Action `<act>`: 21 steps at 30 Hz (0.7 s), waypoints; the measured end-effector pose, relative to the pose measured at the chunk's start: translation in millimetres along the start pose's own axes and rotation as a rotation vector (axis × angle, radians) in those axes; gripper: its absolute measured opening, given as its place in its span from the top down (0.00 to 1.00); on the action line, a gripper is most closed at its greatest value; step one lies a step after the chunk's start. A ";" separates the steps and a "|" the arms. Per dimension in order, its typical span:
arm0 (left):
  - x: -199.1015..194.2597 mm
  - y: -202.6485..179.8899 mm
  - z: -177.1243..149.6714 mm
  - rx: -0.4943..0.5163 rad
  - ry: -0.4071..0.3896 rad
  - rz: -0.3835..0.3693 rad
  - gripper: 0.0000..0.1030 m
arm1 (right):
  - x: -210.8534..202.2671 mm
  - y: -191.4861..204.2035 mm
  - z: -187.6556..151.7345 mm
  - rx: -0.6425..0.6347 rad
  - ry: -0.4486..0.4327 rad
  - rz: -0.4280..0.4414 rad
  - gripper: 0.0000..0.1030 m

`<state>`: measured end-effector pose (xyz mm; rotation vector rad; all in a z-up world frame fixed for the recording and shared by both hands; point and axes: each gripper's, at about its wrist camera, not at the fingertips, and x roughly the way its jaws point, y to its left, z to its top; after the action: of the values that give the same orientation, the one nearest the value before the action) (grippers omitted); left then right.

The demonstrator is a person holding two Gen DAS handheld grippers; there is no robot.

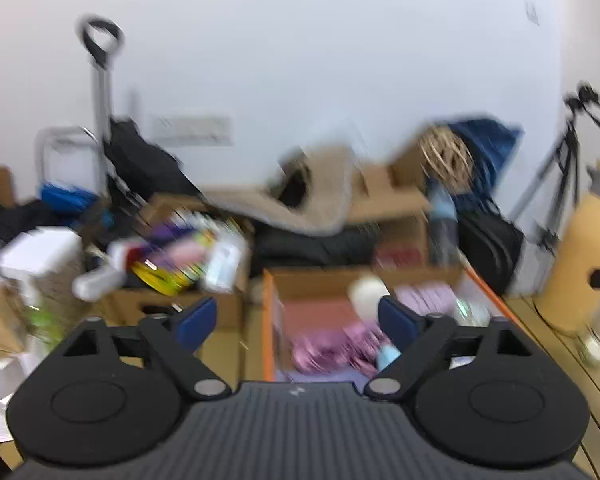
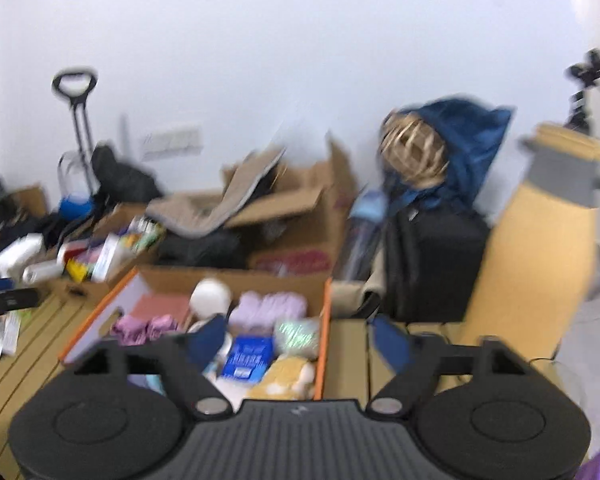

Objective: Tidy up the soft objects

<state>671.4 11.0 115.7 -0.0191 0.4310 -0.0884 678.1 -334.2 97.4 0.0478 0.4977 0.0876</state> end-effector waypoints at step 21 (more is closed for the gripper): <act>-312.4 0.3 -137.9 0.022 -0.233 -0.005 0.00 | -282.1 79.3 -181.2 -0.054 -0.242 0.002 0.06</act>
<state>331.2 39.3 120.5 -0.0091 0.1974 -0.0948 338.8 -277.8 77.5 0.0056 0.2533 0.0959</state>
